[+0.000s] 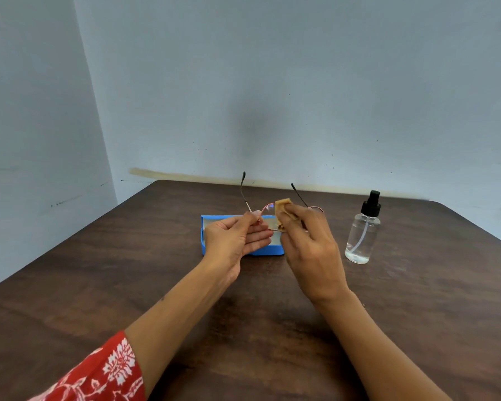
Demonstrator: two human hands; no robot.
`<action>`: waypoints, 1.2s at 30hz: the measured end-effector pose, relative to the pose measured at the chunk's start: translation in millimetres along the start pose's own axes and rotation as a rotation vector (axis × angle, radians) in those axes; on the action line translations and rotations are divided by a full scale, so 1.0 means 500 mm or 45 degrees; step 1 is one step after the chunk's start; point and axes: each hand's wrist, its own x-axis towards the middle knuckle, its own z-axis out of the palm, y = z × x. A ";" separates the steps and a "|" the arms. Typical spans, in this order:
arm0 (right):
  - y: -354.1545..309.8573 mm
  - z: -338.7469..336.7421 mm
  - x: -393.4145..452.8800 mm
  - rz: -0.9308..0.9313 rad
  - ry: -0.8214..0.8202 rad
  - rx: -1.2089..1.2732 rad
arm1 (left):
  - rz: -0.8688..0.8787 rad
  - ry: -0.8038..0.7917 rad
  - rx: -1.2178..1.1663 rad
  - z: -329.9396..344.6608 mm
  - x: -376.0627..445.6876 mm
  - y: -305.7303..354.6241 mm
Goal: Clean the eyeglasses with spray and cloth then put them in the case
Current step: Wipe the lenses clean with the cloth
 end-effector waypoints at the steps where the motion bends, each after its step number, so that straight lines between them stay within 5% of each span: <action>1: -0.006 0.004 0.000 -0.014 0.007 0.019 | 0.009 -0.001 0.006 0.001 0.000 -0.002; 36: -0.017 0.024 -0.033 -0.023 -0.142 -0.043 | 0.125 0.116 0.118 -0.013 0.013 -0.006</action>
